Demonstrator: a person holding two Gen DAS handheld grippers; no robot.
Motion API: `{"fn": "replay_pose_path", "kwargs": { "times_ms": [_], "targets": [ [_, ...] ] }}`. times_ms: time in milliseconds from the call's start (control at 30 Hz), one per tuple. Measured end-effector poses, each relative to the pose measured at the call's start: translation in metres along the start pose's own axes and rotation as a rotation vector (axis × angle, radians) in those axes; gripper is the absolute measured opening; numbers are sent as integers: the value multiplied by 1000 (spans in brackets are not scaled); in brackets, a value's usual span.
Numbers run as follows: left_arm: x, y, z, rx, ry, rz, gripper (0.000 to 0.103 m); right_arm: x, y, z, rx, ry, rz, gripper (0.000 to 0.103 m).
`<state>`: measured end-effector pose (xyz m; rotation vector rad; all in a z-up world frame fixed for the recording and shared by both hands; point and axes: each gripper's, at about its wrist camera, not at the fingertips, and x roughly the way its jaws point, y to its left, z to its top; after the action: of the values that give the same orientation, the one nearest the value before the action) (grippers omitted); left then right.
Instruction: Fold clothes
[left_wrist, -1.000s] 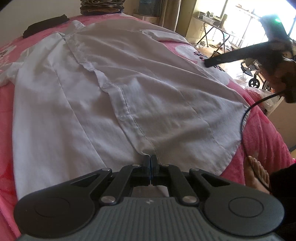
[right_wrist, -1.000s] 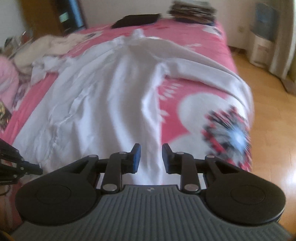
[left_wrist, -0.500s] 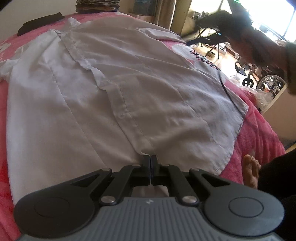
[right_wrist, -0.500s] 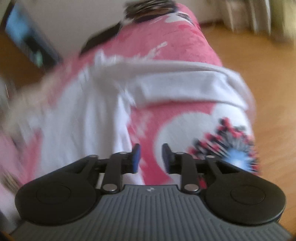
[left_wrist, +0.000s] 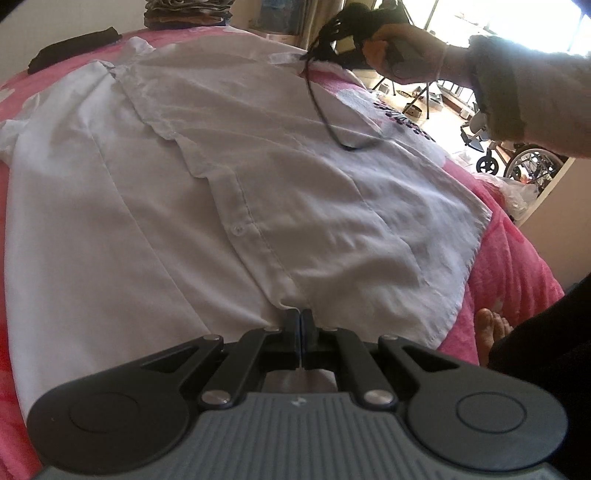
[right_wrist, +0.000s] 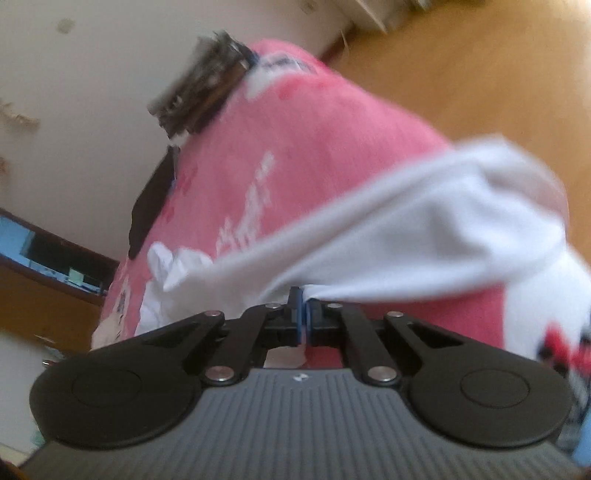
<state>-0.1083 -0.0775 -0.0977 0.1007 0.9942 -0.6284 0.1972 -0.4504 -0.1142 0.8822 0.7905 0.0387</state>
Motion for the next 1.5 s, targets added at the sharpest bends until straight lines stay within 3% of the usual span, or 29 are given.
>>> {"fn": "replay_pose_path", "kwargs": {
  "times_ms": [133, 300, 467, 533, 667, 767, 867, 933, 967, 1167, 1333, 1500],
  "targets": [
    [0, 4, -1, -15, -2, -17, 1, 4, 14, 22, -111, -43, -33, 0],
    [0, 5, -2, -21, -5, -31, 1, 22, 10, 29, -210, -31, -89, 1],
    [-4, 6, -3, -23, -9, -43, 2, 21, 2, 32, -240, 43, -90, 5],
    [-4, 9, -4, -26, -10, -51, 2, 6, 2, 35, -242, 64, -96, 12],
    [-5, 12, -4, -34, -12, -70, 2, -43, 16, 24, -438, 84, -76, 18],
    [-6, 14, -4, -43, -11, -89, 4, -75, 36, -8, -615, 170, 41, 18],
    [-12, 20, -2, -75, -5, -142, 23, -87, 56, -48, -769, 262, 81, 18],
    [-22, 22, 0, -73, -36, -154, 46, -89, 61, -64, -799, 279, 92, 18],
    [-28, 23, 0, -64, -60, -149, 47, -90, 64, -71, -812, 286, 98, 18],
    [-47, 29, 10, -24, -118, -92, 45, -82, 76, -87, -818, 292, 133, 18],
    [-32, 8, 31, 98, -140, -127, 42, -71, 101, -103, -909, 295, 170, 17],
    [3, -2, 36, 119, -57, -125, 37, -30, 131, -103, -952, 267, 151, 16]
  ]
}}
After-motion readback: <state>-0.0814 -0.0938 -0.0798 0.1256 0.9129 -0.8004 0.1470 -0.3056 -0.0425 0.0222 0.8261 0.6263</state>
